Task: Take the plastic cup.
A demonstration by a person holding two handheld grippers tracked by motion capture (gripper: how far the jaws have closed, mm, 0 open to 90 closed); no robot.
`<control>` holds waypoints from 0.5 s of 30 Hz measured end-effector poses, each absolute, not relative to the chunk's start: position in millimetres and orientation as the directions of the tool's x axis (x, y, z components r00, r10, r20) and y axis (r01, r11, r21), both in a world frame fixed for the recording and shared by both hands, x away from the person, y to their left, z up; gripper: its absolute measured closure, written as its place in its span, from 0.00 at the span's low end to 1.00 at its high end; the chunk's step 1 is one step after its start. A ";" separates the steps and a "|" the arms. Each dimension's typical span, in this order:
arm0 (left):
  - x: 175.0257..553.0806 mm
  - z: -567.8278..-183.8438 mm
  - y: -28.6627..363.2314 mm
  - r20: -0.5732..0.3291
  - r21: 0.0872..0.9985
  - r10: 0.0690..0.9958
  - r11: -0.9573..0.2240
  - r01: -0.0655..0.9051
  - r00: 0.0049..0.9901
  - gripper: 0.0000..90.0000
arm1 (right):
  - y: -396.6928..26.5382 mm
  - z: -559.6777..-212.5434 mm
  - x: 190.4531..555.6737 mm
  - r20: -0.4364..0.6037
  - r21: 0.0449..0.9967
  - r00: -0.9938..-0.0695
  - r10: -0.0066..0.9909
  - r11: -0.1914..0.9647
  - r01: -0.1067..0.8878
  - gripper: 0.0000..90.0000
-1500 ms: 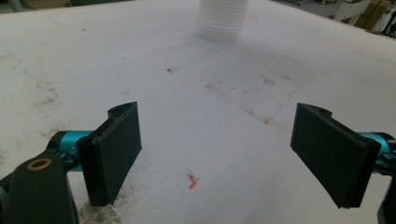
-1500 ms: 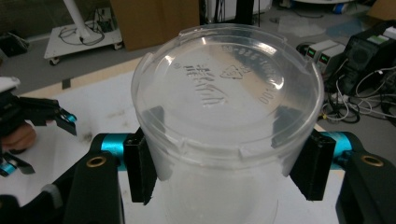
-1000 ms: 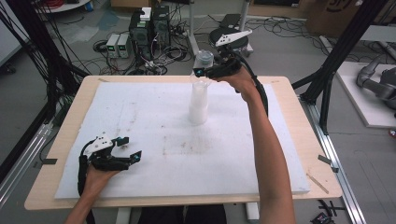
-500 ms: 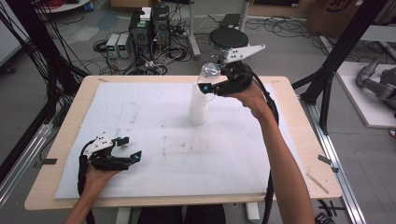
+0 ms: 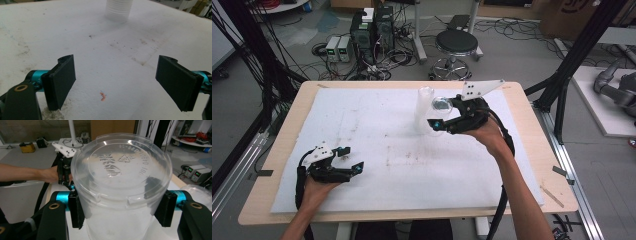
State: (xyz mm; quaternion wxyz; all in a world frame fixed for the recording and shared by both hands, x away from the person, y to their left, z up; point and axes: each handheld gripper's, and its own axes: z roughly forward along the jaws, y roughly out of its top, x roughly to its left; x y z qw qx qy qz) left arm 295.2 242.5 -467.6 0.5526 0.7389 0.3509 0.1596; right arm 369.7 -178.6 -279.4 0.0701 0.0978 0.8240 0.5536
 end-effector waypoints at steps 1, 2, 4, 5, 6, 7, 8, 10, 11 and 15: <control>295.2 -467.6 242.3 -0.153 0.929 0.695 -0.142 0.342 0.702 0.18 | -178.2 -282.9 367.6 -0.002 0.930 -0.972 0.235 0.358 0.084 0.42; 295.2 -467.6 242.5 -0.151 0.928 0.695 -0.144 0.342 0.703 0.18 | -177.9 -286.4 365.6 0.002 0.930 -0.973 0.232 0.357 0.087 0.42; 295.1 -467.7 242.1 -0.151 0.929 0.696 -0.142 0.342 0.702 0.18 | -176.4 -292.7 362.4 0.007 0.927 -0.975 0.223 0.363 0.090 0.42; 295.1 -467.6 242.3 -0.149 0.929 0.696 -0.145 0.341 0.703 0.18 | -174.9 -297.3 360.2 0.009 0.926 -0.976 0.218 0.366 0.090 0.42; 295.0 -467.6 242.2 -0.149 0.929 0.696 -0.146 0.340 0.703 0.18 | -174.3 -299.9 358.7 0.011 0.925 -0.977 0.215 0.368 0.091 0.42; 294.9 -467.6 242.2 -0.149 0.929 0.696 -0.145 0.341 0.702 0.18 | -173.0 -303.4 356.7 0.015 0.928 -0.978 0.210 0.362 0.092 0.42; 294.9 -467.6 242.1 -0.149 0.929 0.696 -0.145 0.341 0.702 0.18 | -171.1 -307.8 353.8 0.025 0.929 -0.979 0.205 0.357 0.098 0.42; 294.9 -467.6 242.0 -0.150 0.929 0.695 -0.145 0.341 0.703 0.18 | -167.2 -314.7 349.5 0.019 0.926 -0.980 0.196 0.366 0.091 0.42; 294.9 -467.6 242.0 -0.151 0.928 0.695 -0.145 0.342 0.703 0.18 | -164.9 -318.6 347.2 0.023 0.924 -0.982 0.187 0.371 0.092 0.42; 294.6 -467.4 242.2 -0.144 0.930 0.694 -0.149 0.337 0.705 0.18 | -157.1 -332.3 340.7 0.025 0.919 -0.986 0.166 0.385 0.088 0.42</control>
